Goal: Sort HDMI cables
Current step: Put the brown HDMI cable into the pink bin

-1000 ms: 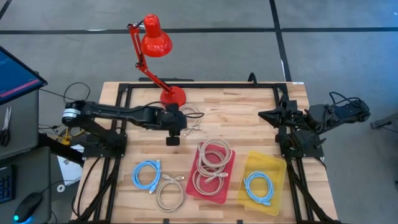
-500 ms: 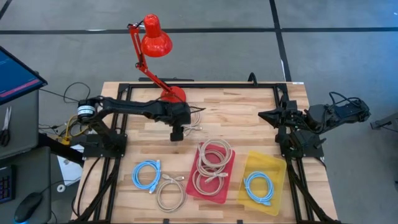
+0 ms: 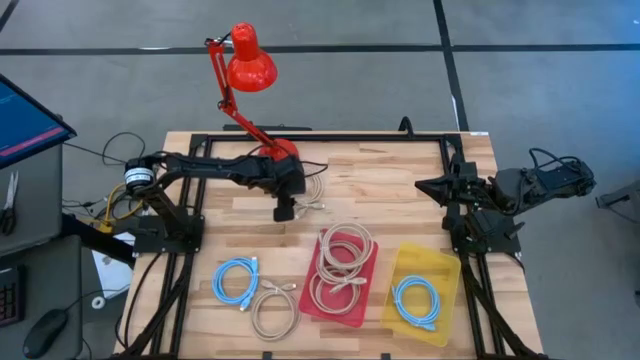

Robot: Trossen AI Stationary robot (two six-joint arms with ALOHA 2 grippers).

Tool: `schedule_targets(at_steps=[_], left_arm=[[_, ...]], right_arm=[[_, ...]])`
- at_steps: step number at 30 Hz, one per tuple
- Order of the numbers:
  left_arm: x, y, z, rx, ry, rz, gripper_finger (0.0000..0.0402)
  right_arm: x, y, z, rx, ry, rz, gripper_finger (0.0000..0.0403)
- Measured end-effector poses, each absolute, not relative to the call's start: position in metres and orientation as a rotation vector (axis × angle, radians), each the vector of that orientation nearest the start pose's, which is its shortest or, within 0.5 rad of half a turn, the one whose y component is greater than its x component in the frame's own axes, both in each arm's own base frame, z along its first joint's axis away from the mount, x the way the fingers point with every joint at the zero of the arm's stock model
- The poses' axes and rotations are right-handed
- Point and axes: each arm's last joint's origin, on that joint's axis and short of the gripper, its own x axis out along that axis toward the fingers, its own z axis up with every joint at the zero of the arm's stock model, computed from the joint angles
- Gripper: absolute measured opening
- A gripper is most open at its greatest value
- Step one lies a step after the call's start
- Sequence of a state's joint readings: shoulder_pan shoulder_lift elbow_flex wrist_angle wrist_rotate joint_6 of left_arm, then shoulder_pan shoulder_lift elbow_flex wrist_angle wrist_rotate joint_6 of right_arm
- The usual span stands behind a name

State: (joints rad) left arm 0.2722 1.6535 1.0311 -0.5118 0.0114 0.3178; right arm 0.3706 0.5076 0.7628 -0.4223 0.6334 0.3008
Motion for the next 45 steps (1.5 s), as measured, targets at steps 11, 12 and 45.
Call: schedule_targets(at_steps=[11, 12, 45], left_arm=[[0.293, 0.081, 0.156, 0.135, 1.141, 0.067, 0.0141], [0.294, 0.082, 0.156, 0.144, 1.124, 0.079, 0.0141], [0.293, 0.083, 0.165, -0.007, 1.023, 0.185, 0.0016]], right_arm=[[0.100, 0.020, 0.333, 0.245, 0.132, -0.308, 0.0000], [0.099, 0.020, 0.333, 0.243, 0.130, -0.316, 0.0000], [0.099, 0.018, 0.333, 0.237, 0.118, -0.367, 0.0000]])
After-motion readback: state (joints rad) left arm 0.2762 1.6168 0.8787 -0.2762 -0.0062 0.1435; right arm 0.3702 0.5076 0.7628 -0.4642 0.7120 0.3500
